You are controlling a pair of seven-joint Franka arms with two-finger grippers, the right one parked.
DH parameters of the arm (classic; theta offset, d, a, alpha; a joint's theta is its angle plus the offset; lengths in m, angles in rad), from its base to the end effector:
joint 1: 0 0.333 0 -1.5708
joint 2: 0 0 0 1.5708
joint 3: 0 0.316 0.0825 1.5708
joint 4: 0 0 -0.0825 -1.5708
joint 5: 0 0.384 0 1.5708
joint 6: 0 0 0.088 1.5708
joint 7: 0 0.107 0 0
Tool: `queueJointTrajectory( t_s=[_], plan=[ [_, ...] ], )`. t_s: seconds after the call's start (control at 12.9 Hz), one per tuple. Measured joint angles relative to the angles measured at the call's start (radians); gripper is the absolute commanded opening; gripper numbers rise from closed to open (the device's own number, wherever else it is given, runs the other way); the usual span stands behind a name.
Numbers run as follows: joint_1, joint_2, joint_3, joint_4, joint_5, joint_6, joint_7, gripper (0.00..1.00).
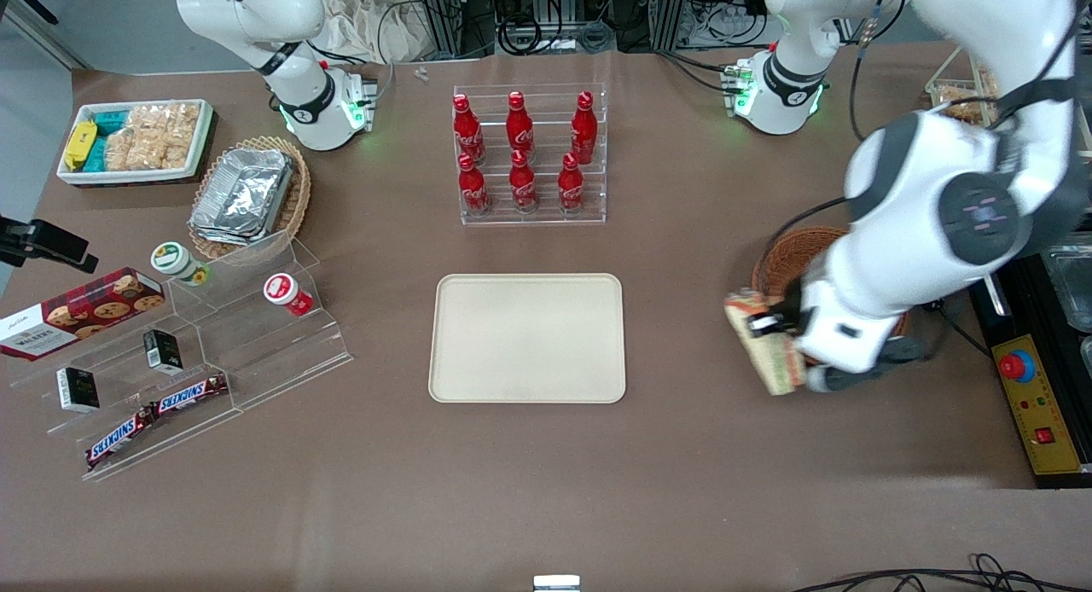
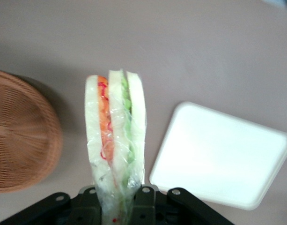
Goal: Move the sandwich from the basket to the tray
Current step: 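Carry the sandwich with the left gripper over the cream tray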
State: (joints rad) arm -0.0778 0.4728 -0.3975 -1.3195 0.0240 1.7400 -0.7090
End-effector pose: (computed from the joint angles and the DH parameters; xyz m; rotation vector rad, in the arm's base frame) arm 0.6358 -0.2642 0.4809 2.9925 0.4025 -0.1509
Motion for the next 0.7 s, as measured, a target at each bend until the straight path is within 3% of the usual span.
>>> queueJointTrajectory(
  t_s=[0.31, 0.7],
  plan=[
    [-0.186, 0.190, 0.001, 0.012, 0.055, 0.168, -0.031, 0.00],
    [-0.270, 0.342, 0.002, 0.019, 0.156, 0.314, -0.090, 0.00]
  ],
)
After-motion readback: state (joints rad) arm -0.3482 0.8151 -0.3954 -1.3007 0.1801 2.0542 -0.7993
